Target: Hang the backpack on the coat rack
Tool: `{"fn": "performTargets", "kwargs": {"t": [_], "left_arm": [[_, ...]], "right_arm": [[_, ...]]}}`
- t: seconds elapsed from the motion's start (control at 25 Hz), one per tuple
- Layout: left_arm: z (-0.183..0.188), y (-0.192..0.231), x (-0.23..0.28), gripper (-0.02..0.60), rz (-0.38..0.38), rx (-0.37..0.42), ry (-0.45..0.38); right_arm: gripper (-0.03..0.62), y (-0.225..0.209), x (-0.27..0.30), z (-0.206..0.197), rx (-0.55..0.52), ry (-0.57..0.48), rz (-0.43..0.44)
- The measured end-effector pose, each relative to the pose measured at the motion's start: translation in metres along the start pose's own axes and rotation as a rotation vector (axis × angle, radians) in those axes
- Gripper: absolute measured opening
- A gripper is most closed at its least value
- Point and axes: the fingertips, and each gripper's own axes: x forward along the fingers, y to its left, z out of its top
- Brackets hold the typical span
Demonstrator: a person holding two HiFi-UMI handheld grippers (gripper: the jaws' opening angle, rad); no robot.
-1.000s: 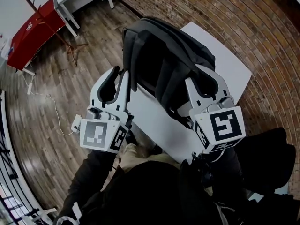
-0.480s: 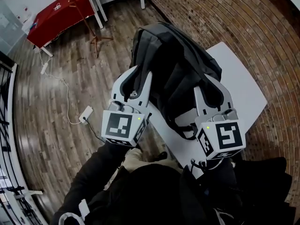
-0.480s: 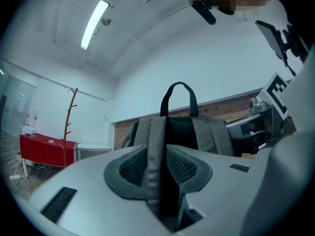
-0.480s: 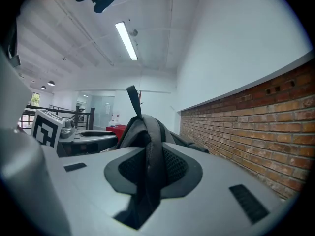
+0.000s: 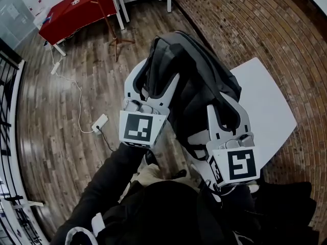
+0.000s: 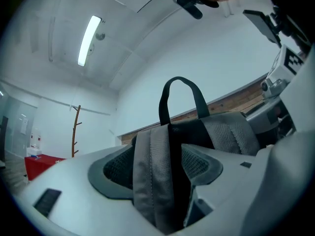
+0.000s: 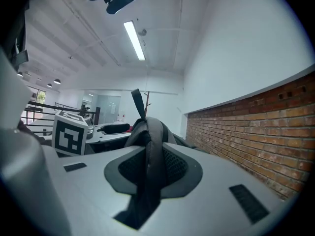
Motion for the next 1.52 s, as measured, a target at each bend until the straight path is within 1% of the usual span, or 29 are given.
{"fn": "performTargets", "kwargs": {"t": [0.08,0.2,0.28,0.32,0.36,0.44,0.48,0.52,0.6,0.8,1.08,1.28,1.52], "left_arm": [[0.005,0.013,-0.003,0.301,0.007,-0.002,-0.014],[0.002,0.034,-0.009,0.284,-0.020,-0.009,0.002],[-0.004,0.057,-0.013,0.250,-0.005,-0.024,0.015],[-0.006,0.067,-0.015,0.249,0.014,-0.003,0.024],[-0.006,0.074,-0.016,0.242,0.038,0.049,0.039],[-0.004,0.090,-0.018,0.200,0.106,0.167,0.074],[-0.002,0.101,-0.019,0.125,0.139,0.201,0.087],[-0.003,0.113,-0.019,0.079,0.161,0.223,0.098],[-0.007,0.135,-0.018,0.057,0.180,0.241,0.125],[-0.016,0.177,-0.019,0.040,0.185,0.213,0.162],[-0.032,0.222,-0.027,0.038,0.206,0.177,0.170],[-0.038,0.241,-0.022,0.038,0.204,0.175,0.170],[-0.048,0.250,-0.004,0.038,0.195,0.178,0.189]], "right_arm": [[0.061,0.010,0.007,0.005,0.000,-0.007,0.010],[0.061,0.023,0.019,0.011,-0.004,-0.013,0.022],[0.061,0.032,0.027,0.014,-0.007,-0.016,0.034],[0.061,0.038,0.032,0.016,-0.011,-0.017,0.040],[0.060,0.044,0.037,0.018,-0.017,-0.018,0.045],[0.061,0.058,0.047,0.022,-0.023,-0.022,0.056],[0.060,0.065,0.052,0.026,-0.024,-0.026,0.064],[0.061,0.073,0.059,0.029,-0.026,-0.032,0.073],[0.061,0.091,0.072,0.035,-0.032,-0.042,0.093],[0.061,0.122,0.104,0.042,-0.029,-0.059,0.135],[0.060,0.150,0.144,0.044,-0.032,-0.080,0.159],[0.060,0.162,0.166,0.046,-0.012,-0.090,0.159],[0.060,0.156,0.187,0.047,-0.003,-0.092,0.152]]}}
